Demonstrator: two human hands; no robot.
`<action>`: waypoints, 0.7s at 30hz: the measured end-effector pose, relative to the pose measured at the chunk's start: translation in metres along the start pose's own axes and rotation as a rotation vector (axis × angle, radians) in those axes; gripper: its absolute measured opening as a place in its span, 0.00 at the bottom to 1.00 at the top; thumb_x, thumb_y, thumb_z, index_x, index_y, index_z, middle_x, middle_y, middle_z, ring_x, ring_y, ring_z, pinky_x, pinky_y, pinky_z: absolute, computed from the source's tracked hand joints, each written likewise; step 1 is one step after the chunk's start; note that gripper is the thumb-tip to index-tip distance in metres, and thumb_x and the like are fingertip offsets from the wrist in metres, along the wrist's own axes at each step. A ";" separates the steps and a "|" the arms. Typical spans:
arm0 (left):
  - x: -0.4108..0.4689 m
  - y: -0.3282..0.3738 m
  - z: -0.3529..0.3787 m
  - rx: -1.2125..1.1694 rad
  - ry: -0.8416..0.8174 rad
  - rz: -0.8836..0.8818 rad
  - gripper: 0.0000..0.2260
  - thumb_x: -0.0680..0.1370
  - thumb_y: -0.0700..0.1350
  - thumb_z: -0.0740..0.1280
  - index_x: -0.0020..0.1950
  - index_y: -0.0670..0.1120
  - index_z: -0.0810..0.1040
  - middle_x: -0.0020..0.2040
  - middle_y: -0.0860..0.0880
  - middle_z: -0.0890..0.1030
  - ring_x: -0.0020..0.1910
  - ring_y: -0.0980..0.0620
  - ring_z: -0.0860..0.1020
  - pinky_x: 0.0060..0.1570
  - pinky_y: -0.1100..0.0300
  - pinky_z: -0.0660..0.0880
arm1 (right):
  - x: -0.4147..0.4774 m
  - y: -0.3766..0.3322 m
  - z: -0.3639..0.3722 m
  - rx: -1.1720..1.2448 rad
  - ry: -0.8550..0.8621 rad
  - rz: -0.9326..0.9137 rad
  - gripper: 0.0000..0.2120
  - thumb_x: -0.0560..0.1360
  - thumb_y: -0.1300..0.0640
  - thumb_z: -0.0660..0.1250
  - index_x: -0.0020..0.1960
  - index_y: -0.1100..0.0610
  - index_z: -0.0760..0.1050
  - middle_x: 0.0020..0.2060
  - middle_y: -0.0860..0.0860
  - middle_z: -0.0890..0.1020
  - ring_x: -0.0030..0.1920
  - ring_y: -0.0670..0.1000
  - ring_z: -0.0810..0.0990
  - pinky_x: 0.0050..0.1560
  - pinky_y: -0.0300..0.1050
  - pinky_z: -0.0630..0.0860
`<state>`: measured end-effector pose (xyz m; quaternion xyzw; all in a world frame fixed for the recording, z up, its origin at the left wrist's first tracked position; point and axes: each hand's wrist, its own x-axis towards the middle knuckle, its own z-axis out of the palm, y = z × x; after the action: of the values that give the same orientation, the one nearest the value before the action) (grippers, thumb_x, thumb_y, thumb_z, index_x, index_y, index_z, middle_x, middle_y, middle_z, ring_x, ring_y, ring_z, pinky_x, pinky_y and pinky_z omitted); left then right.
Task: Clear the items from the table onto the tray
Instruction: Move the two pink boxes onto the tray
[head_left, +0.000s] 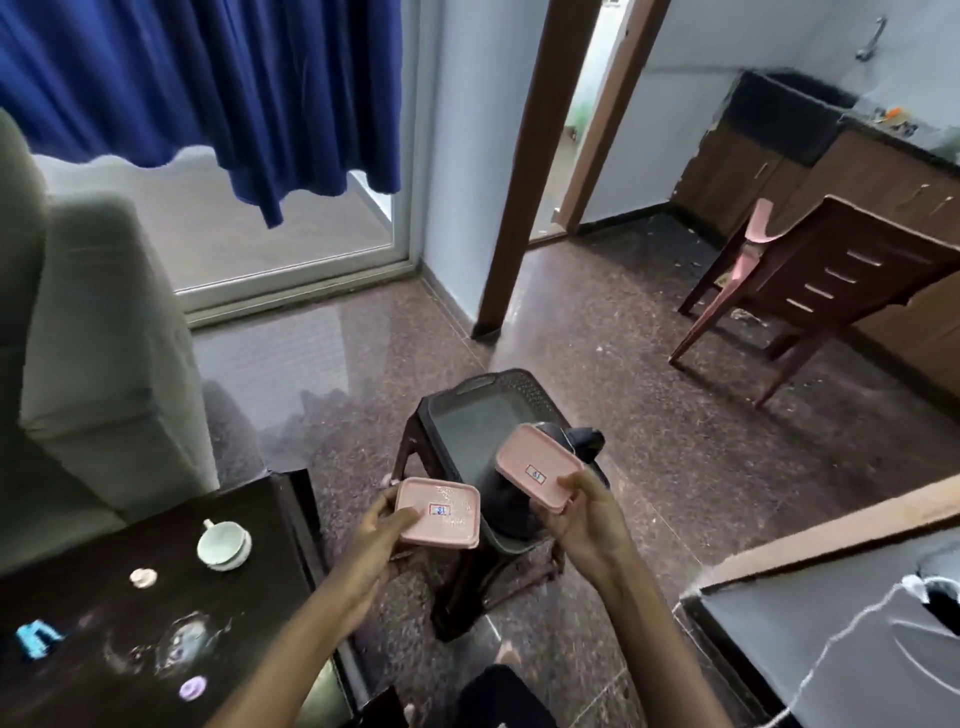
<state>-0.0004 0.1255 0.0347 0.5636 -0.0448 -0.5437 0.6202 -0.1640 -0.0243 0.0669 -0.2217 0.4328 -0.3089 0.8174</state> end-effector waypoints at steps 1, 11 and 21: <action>0.010 0.002 0.003 -0.014 0.033 0.001 0.10 0.78 0.37 0.62 0.54 0.51 0.73 0.43 0.47 0.80 0.38 0.52 0.77 0.30 0.63 0.76 | 0.019 -0.011 0.003 -0.018 -0.006 -0.006 0.15 0.72 0.69 0.55 0.54 0.57 0.73 0.39 0.55 0.84 0.36 0.52 0.83 0.29 0.41 0.79; 0.098 0.038 0.054 -0.203 0.338 -0.041 0.08 0.79 0.38 0.61 0.53 0.50 0.73 0.44 0.45 0.79 0.37 0.50 0.77 0.27 0.66 0.77 | 0.224 -0.070 0.029 -0.504 0.061 0.120 0.11 0.73 0.71 0.62 0.54 0.61 0.70 0.39 0.55 0.77 0.39 0.51 0.77 0.27 0.38 0.78; 0.141 0.050 0.076 -0.231 0.519 -0.036 0.13 0.78 0.38 0.62 0.61 0.49 0.70 0.46 0.48 0.79 0.41 0.53 0.78 0.35 0.63 0.77 | 0.353 0.001 0.010 -0.728 0.187 0.472 0.06 0.76 0.72 0.57 0.48 0.64 0.68 0.56 0.65 0.77 0.57 0.63 0.77 0.55 0.61 0.73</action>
<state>0.0375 -0.0379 0.0209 0.6101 0.1877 -0.3938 0.6615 -0.0021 -0.2689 -0.1300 -0.3613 0.6242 0.0400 0.6915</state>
